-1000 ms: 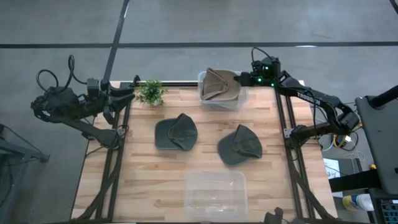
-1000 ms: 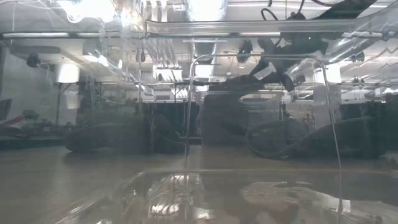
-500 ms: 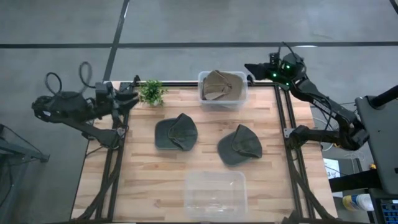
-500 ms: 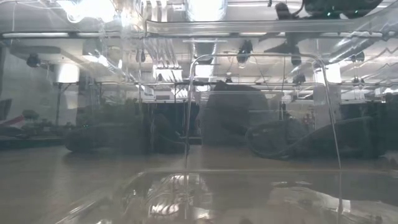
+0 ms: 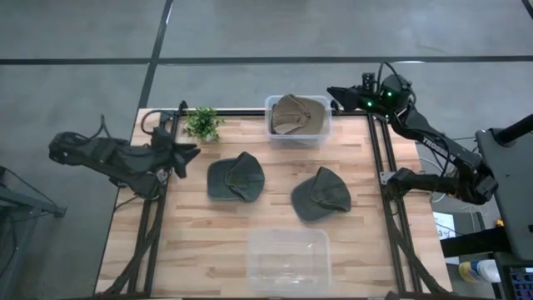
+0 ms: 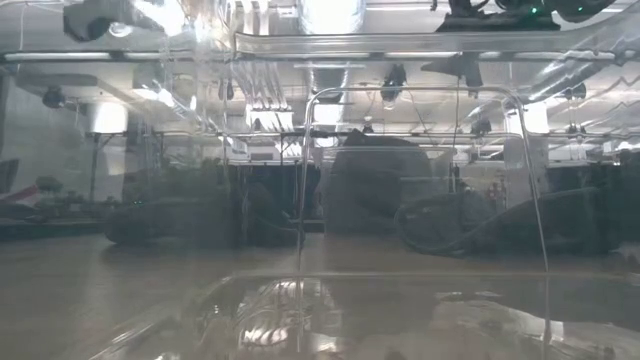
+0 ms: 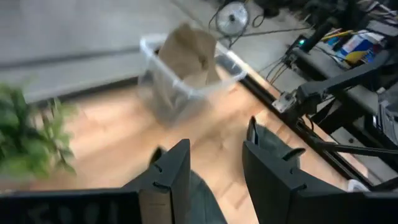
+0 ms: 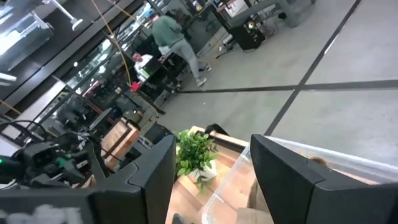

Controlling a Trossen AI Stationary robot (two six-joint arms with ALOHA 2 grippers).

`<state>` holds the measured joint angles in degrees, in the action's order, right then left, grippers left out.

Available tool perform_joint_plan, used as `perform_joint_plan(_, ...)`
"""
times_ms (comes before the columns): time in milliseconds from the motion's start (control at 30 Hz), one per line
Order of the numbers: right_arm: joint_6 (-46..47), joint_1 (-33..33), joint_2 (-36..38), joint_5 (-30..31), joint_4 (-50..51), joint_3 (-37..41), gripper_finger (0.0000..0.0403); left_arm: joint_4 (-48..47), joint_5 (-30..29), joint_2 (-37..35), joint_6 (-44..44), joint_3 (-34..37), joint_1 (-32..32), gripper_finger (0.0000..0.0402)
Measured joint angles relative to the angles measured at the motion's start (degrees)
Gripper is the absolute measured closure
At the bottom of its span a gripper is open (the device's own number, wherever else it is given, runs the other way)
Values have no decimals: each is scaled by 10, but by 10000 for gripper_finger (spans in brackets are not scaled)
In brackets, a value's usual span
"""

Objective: Pick & Place hat
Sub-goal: Put the left black cap into the bottom transparent bin

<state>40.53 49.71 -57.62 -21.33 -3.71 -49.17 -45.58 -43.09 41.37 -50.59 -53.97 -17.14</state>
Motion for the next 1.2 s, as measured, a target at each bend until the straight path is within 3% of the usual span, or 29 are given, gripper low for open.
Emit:
perform_joint_plan(200, 0, -23, -13, 1, -7, 0, 204, 0, 119, 27, -33, 28, 25, 264)
perform_joint_plan(533, -6, -73, -22, -1, -103, 0, 209, -15, 395, 111, 78, 6, 145, 264)
perform_joint_plan(933, -17, -118, -21, -1, -104, 0, 211, -87, 580, 218, 262, -53, 377, 264)
perform_joint_plan(1200, -17, -137, -21, 0, -104, 0, 211, -101, 623, 335, 383, -97, 460, 264)
